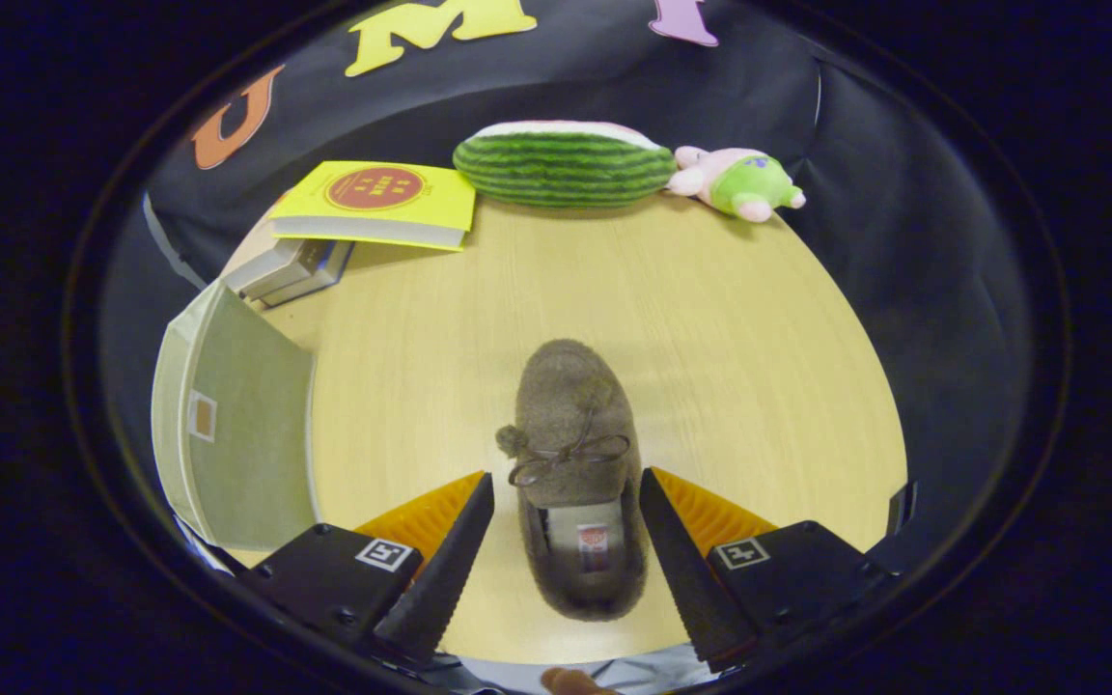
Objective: Open the storage box then place both shoes into the box .Put the left shoe in first, then the right shoe, with the right side of both shoes facing outward in a uniform manner.
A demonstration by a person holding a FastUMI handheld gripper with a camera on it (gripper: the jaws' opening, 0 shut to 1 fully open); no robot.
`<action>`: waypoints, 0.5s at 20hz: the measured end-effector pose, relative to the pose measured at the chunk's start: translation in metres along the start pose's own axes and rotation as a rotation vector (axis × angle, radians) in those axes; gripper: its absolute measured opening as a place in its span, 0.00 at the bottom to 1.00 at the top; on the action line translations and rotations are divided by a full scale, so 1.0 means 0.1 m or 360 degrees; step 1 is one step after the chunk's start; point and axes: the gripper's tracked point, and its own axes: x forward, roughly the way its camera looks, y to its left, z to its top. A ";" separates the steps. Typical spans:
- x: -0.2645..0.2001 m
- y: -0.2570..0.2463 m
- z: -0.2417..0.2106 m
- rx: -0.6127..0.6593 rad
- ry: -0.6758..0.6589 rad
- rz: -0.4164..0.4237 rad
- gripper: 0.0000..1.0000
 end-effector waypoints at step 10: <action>0.08 -0.14 -0.19 -0.0027 0.0131 0.0023 0.98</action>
